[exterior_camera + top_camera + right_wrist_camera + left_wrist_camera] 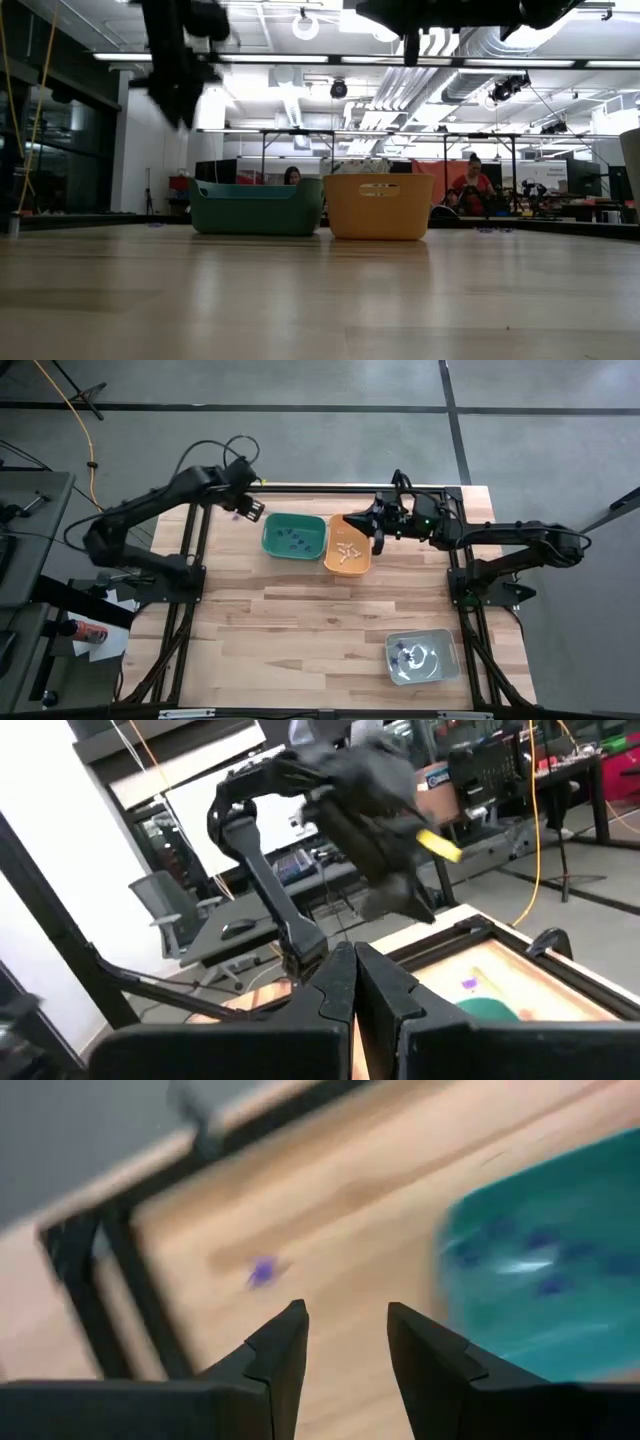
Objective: Sort Halloween decoration
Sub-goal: Put the violet spider toy into the gray bin
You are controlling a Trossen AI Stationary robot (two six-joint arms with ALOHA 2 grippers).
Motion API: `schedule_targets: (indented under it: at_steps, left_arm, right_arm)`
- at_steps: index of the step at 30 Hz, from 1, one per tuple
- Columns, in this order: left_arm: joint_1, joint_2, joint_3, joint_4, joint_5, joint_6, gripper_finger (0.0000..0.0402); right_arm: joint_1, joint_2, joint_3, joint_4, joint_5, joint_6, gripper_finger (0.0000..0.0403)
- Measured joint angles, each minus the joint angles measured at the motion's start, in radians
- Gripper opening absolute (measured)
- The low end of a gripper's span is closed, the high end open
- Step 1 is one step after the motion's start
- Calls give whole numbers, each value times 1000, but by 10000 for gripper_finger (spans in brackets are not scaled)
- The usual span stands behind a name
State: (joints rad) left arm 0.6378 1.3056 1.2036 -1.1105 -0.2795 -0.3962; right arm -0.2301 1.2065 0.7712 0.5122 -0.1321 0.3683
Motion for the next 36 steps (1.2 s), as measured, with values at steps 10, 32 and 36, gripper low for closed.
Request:
schedule_targets:
  at_steps: [10,32,36]
  left_arm:
    - [231,160,-233,157,74,-70,131]
    - [321,383,-264,324,55,-91,131]
    - [302,383,-275,375,70,-101,131]
  right_arm:
    - [23,25,0,2,-72,37,0]
    - [30,74,0,1,-86,88,0]
    - [30,74,0,1,-86,83,0]
